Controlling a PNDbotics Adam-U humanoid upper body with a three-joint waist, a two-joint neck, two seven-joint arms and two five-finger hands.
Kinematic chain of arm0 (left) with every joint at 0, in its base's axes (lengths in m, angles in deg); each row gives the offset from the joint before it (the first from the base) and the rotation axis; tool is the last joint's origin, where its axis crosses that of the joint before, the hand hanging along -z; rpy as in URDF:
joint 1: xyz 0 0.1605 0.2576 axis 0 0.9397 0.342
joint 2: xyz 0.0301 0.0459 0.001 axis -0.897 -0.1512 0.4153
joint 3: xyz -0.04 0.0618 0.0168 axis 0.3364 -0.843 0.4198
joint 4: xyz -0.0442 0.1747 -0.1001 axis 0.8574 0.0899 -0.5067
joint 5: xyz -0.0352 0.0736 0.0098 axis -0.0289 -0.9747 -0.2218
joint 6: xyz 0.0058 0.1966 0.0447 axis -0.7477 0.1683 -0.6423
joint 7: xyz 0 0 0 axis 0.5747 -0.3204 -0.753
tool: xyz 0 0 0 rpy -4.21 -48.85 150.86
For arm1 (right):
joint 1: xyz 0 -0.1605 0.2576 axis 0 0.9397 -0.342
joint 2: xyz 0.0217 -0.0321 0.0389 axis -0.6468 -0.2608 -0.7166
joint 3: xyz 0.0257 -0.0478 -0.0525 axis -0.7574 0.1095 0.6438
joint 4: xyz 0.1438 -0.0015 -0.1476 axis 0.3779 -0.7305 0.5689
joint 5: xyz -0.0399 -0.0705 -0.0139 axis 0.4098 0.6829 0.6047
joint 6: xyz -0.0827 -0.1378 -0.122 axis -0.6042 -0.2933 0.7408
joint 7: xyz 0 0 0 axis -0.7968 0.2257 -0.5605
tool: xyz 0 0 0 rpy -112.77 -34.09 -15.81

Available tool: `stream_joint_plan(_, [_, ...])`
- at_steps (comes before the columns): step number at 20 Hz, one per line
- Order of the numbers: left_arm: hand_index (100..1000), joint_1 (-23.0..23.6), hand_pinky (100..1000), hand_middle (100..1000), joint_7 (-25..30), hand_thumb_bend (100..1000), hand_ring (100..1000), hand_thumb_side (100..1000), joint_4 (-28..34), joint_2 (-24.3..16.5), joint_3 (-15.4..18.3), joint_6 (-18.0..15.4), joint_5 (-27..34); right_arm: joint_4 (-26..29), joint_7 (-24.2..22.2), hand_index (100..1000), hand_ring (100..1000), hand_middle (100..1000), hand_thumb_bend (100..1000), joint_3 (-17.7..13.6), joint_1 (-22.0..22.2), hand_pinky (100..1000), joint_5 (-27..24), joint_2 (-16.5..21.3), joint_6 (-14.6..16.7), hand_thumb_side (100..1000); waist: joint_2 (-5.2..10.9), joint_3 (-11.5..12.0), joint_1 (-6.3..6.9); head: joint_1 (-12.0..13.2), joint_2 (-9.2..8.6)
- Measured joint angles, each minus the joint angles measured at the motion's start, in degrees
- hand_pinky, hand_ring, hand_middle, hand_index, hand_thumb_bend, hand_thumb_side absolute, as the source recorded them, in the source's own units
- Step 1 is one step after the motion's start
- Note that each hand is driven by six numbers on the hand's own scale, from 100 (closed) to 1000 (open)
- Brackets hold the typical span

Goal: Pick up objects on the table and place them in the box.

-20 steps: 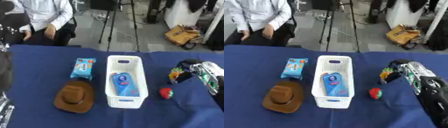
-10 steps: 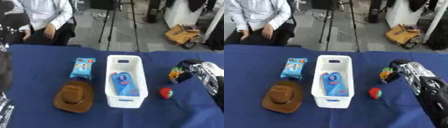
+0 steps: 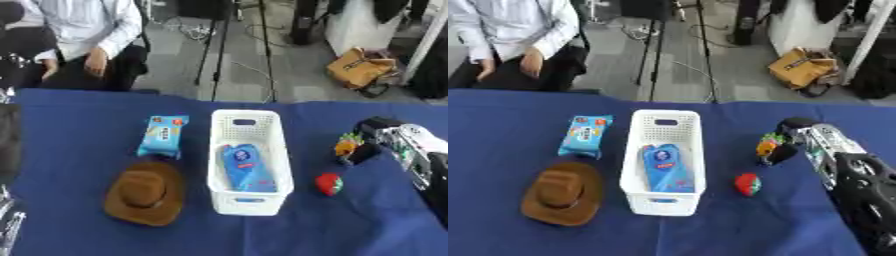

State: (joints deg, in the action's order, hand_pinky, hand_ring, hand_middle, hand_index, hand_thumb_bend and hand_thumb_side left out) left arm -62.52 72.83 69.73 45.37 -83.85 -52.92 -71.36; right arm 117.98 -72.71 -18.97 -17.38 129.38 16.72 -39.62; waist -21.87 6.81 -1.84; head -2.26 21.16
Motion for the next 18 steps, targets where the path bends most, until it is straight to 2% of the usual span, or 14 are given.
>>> stream_joint_plan(4, [802, 0.0, 829, 797, 0.0, 100, 777, 815, 0.0, 0.0, 0.0, 0.0, 0.0, -0.1, 0.0, 819, 912, 557, 513, 0.0, 0.0, 922, 0.0, 0.0, 0.0, 457, 0.00, 0.0, 0.00, 0.0, -0.18])
stream_joint_plan(18, [801, -0.1, 826, 798, 0.0, 100, 778, 805, 0.0, 0.0, 0.0, 0.0, 0.0, -0.1, 0.2, 734, 884, 490, 465, 0.0, 0.0, 908, 0.0, 0.0, 0.2, 451, 0.00, -0.1, -0.02, -0.1, -0.20])
